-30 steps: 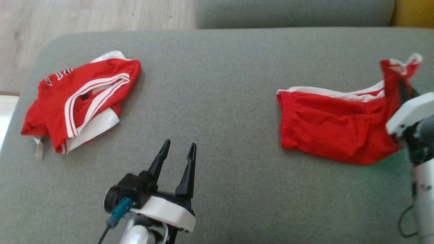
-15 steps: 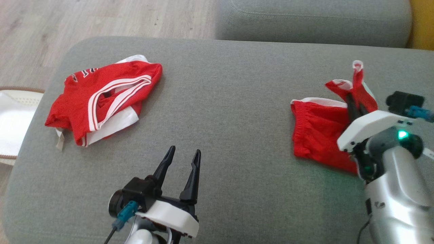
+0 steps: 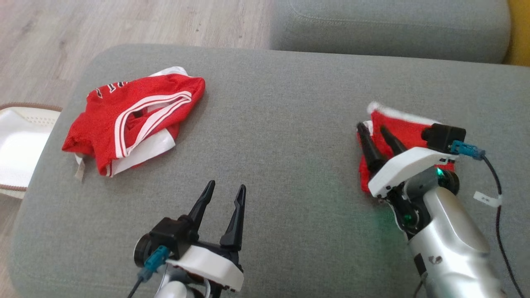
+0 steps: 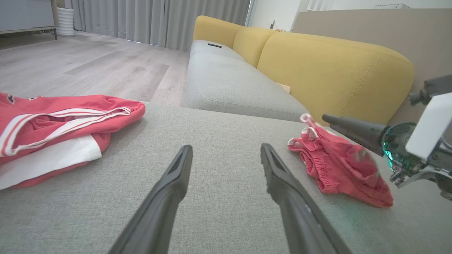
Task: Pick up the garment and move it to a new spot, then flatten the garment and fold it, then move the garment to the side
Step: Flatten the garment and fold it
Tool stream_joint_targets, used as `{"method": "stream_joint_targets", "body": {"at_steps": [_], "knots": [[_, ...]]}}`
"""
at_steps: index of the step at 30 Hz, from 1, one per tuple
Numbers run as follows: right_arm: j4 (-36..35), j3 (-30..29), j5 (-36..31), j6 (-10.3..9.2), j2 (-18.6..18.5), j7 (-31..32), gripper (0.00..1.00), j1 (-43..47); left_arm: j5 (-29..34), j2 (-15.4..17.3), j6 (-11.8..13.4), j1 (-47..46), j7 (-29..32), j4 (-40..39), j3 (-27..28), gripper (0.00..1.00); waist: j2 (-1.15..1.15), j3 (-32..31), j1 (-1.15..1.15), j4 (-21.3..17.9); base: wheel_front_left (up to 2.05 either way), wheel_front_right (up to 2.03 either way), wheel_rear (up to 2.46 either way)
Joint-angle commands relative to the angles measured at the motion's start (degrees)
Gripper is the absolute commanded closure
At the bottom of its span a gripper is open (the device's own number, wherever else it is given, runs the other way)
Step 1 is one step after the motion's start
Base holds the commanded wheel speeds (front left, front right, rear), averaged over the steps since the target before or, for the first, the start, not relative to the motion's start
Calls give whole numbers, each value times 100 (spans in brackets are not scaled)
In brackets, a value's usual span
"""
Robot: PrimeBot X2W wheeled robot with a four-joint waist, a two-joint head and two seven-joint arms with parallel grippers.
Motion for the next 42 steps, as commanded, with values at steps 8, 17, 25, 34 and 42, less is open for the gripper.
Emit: {"method": "stream_joint_targets", "body": {"at_steps": [8,17,25,34,42], "knots": [[-1363,141,-157,43,-143,-507,0,1060,-55,-19,69,9,-70,-261,199,0,0,-59,0,14,0,0,0],[-2569,-587,-197,43,-490,-619,0,2420,11,-19,28,113,-70,-284,289,0,0,-22,0,15,0,0,0],[-2782,-713,-725,43,-568,-992,0,2458,29,-19,49,167,-70,-275,388,0,0,-220,0,-41,0,0,0],[-2674,-567,-1958,43,-582,-1880,0,2507,347,83,109,508,-70,-411,1141,0,0,-587,0,-488,0,0,0],[-2986,-778,-2262,43,-250,-1957,0,2988,686,59,34,914,-70,-811,1519,0,0,-745,0,-771,0,0,0]]}}
